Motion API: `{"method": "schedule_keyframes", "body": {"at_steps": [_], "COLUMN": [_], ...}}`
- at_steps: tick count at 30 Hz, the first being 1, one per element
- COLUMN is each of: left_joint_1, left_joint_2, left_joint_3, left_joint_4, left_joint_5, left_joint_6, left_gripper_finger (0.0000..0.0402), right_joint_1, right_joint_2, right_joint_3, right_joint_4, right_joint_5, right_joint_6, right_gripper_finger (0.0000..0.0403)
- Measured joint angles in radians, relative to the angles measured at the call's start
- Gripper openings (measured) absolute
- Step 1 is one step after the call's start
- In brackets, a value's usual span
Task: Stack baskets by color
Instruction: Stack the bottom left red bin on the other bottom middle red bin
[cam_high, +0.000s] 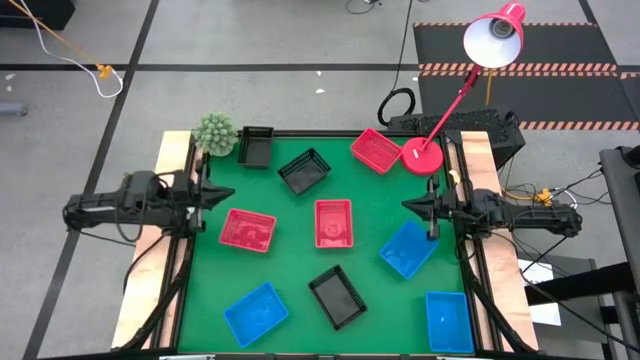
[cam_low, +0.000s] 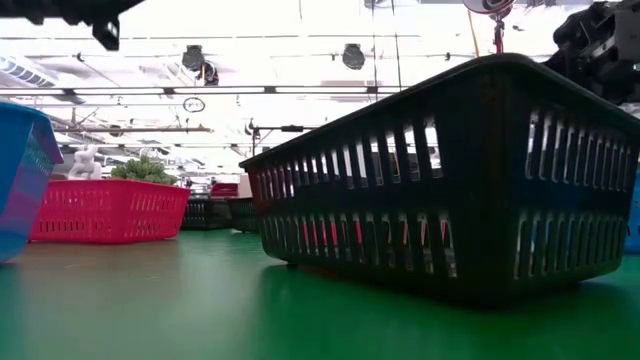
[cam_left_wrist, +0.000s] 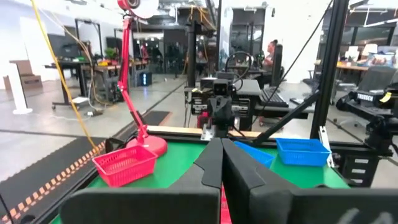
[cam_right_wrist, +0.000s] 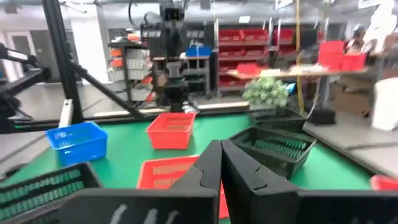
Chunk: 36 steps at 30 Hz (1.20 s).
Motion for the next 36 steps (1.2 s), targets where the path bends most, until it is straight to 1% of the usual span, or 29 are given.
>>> {"method": "schedule_keyframes", "body": {"at_steps": [3, 5, 7, 10, 17, 21, 24, 29, 33, 36], "left_joint_1": [0.0, 0.0, 0.0, 0.0, 0.0, 0.0, 0.0, -0.014, -0.04, -0.064], "left_joint_2": [0.097, 0.159, 0.219, 0.295, 0.385, 0.416, 0.438, 0.469, 0.506, 0.548], "left_joint_3": [0.105, 0.165, 0.217, 0.271, 0.298, 0.298, 0.298, 0.304, 0.361, 0.42], "left_joint_4": [-0.047, -0.076, -0.11, -0.157, -0.165, -0.164, -0.164, -0.165, -0.165, -0.201], "left_joint_5": [0.0, 0.0, -0.001, 0.0, 0.0, 0.0, -0.001, -0.001, -0.018, -0.058], "left_joint_6": [-0.002, 0.001, 0.017, 0.021, 0.066, 0.059, 0.036, 0.0, -0.005, 0.003], "left_gripper_finger": [0.0001, 0.0001, 0.0003, 0.0005, 0.0004, 0.0013, 0.0015, 0.0016, 0.002, 0.0037], "right_joint_1": [0.0, 0.0, 0.0, 0.0, 0.0, 0.0, 0.0, 0.0, 0.0, 0.0], "right_joint_2": [0.029, 0.065, 0.115, 0.209, 0.486, 0.629, 0.704, 0.77, 0.795, 0.796], "right_joint_3": [0.073, 0.144, 0.233, 0.413, 0.833, 1.002, 1.061, 1.067, 1.053, 1.027], "right_joint_4": [-0.011, -0.066, -0.149, -0.267, -0.621, -0.735, -0.747, -0.722, -0.706, -0.667], "right_joint_5": [0.0, 0.0, 0.001, 0.001, 0.001, 0.001, 0.001, -0.001, 0.0, 0.001], "right_joint_6": [0.038, 0.039, 0.04, 0.041, 0.074, 0.088, 0.092, 0.051, 0.037, 0.036], "right_gripper_finger": [0.0, 0.0, 0.0, 0.0, 0.0, 0.0, 0.0, 0.0, 0.0, 0.0]}}
